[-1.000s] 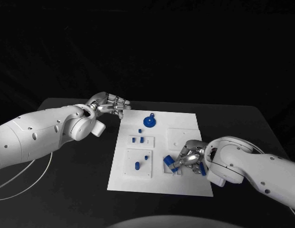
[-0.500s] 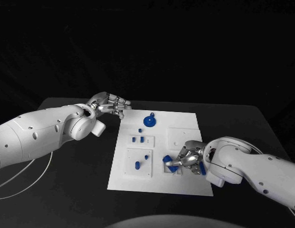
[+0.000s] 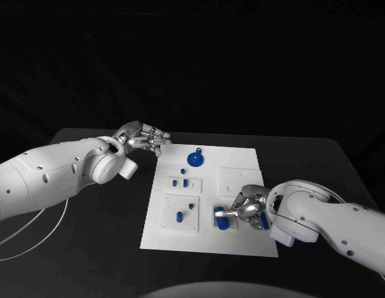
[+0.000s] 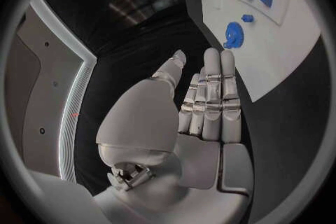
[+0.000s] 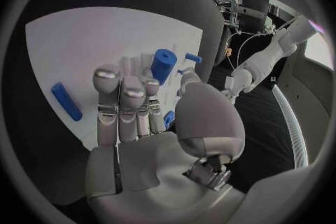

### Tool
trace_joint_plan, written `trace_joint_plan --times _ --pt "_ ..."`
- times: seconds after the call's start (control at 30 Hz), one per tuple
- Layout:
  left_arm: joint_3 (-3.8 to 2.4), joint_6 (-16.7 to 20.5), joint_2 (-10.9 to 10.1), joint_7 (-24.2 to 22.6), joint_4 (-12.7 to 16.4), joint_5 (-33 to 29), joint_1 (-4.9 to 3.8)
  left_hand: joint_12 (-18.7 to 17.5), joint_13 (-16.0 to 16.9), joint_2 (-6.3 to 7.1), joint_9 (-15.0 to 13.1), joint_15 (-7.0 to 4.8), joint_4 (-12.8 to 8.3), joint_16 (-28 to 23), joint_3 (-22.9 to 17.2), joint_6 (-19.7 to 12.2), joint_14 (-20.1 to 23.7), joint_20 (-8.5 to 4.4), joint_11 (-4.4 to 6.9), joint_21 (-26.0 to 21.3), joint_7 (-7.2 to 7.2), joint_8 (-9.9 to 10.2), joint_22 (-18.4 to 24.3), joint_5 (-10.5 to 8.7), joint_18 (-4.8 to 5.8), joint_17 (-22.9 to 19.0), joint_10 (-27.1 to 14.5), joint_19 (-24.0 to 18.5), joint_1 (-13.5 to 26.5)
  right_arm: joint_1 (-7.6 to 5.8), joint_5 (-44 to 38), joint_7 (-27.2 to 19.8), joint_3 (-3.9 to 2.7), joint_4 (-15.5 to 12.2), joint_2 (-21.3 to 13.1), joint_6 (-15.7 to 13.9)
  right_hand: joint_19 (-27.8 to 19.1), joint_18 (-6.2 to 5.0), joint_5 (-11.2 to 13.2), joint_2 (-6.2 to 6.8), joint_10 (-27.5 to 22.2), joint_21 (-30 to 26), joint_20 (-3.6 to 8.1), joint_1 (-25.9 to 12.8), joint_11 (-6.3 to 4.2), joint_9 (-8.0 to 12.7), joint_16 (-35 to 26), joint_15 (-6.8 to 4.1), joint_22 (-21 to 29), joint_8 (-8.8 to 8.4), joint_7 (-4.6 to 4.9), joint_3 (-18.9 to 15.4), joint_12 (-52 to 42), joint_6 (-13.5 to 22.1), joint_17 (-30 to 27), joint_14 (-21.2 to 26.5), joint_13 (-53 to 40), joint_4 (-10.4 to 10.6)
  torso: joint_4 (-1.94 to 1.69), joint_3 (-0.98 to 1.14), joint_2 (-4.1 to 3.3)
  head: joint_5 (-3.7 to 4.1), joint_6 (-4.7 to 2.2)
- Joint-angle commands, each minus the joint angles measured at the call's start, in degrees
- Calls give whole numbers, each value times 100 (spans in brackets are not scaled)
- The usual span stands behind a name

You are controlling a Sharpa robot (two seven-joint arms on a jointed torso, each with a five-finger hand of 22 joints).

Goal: Assemble the parts on the task board

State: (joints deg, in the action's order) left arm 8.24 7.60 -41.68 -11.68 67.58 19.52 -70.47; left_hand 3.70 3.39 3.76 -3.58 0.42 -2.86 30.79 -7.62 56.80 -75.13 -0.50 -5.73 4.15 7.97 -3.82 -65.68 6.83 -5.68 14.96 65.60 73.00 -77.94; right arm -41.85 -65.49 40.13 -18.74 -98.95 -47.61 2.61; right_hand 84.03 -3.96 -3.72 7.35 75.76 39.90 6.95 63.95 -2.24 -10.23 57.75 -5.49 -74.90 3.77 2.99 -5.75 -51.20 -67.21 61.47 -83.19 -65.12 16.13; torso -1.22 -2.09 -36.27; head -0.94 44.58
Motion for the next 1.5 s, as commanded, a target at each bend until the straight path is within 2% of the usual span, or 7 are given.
trace_joint_plan --times 0.03,0.37,0.5,0.6,0.83,1.1,1.5 --pt "-1 -77 12 -2 4 22 -1 -12 6 -52 2 25 0 -18 26 -29 4 9 -1 5 3 16 5 -14 5 -7 -57 17 -5 4 6 114 2 -38 -23 125 288 -8 35 -48 -8 -22 -24 -38 20 -6 -20 1 -437 -10 -9 -15 20 -38 -4 -15 9 -18 -2 -3 -3 -1 -2" --pt "7 -72 17 13 -3 23 0 -12 6 -61 1 27 13 -19 35 -23 0 10 -5 6 10 15 16 -12 3 -9 -64 21 -2 4 16 65 -1 -92 -80 201 289 10 -143 -292 22 24 -13 -132 6 11 -2 -8 -448 -11 -27 -77 -8 -105 8 -18 16 -323 -2 -3 -6 -3 6" --pt "10 -69 20 15 -8 25 0 -12 6 -63 2 28 22 -22 42 -34 0 12 -7 6 13 16 29 -12 1 -13 -71 24 -10 4 39 -3 -2 -136 -103 315 287 17 -406 -324 33 41 -11 43 3 20 7 -11 -453 -12 -34 -52 -29 -150 14 -20 2 -796 -1 -3 -4 -3 21" --pt "13 -67 21 17 -11 25 0 -12 6 -63 2 28 22 -22 42 -34 0 12 -7 6 13 16 29 -12 1 -13 -71 24 -10 4 39 -45 -3 -159 -119 407 285 26 -348 -265 49 59 -10 164 -7 37 18 -6 -458 -15 -36 186 -53 -203 24 -20 -16 -1132 0 -1 -4 -2 21" --pt "20 -69 20 23 -15 26 0 -11 6 -67 2 28 29 -21 46 -32 -4 12 -7 8 18 15 37 -11 1 -13 -70 27 -12 4 2 -78 -4 -176 -133 504 285 38 -31 77 81 88 -8 339 -14 81 26 -12 -464 -12 -51 1170 -75 -306 34 -25 -44 -1178 -1 -2 -3 5 25" --pt "30 -76 18 33 -18 26 0 -11 6 -66 2 30 37 -21 52 -33 -4 12 -9 8 19 16 43 -13 1 -14 -73 28 -9 5 -48 -41 -3 -139 -93 453 287 45 -74 26 107 94 -2 278 -26 106 34 -17 -464 -13 -67 1360 -93 -343 40 -28 -68 -1174 -3 0 -9 5 34" --pt "41 -80 17 38 -22 26 0 -11 7 -78 3 31 64 -21 57 -48 -5 15 -8 8 20 17 53 -8 1 -15 -76 29 7 5 -261 54 -2 8 42 227 295 72 89 -119 146 138 23 -22 -53 159 57 -35 -468 -12 -102 2320 -72 -378 60 -31 -90 -967 -6 -3 -5 9 51"
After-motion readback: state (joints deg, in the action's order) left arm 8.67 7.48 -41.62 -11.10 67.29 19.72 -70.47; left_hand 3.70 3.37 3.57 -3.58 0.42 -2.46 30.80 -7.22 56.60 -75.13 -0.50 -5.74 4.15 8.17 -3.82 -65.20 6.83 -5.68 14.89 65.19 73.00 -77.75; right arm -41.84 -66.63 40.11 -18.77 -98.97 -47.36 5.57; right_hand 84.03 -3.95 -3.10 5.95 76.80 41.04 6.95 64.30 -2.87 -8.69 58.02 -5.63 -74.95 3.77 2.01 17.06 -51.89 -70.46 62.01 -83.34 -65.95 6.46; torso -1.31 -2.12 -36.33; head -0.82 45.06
